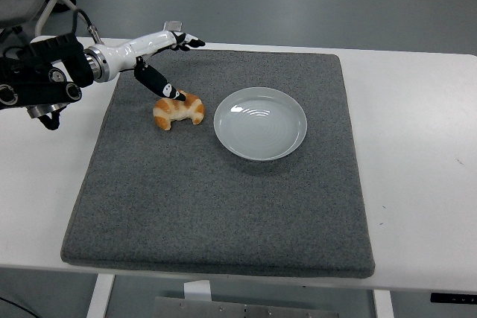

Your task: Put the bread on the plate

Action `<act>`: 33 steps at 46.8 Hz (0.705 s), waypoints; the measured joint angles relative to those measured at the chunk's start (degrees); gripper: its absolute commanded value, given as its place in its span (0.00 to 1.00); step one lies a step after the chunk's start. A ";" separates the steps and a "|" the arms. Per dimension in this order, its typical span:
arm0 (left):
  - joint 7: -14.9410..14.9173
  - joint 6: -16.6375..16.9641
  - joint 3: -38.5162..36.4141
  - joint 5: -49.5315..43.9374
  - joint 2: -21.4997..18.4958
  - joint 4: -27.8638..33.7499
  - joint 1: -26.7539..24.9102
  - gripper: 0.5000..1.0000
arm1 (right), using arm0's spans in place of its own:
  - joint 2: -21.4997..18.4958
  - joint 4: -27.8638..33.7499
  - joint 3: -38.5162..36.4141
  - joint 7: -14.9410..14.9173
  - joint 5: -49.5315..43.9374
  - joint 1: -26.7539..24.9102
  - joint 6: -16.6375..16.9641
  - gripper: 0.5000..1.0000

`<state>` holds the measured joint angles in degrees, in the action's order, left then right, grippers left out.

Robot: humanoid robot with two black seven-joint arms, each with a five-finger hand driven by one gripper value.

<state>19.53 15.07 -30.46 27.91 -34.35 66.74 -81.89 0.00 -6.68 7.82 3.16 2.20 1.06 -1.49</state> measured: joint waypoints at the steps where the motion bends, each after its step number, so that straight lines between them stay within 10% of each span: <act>1: 0.02 0.07 0.09 -0.01 0.19 -0.59 0.58 0.97 | 0.00 0.00 0.00 0.00 0.00 0.00 0.00 0.86; 33: 2.22 3.66 1.34 0.04 5.18 -8.05 9.27 0.95 | 0.00 0.00 0.00 0.00 0.00 0.01 0.00 0.86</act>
<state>21.74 18.73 -29.12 27.95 -29.17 58.69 -72.62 0.00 -6.68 7.82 3.16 2.20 1.06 -1.49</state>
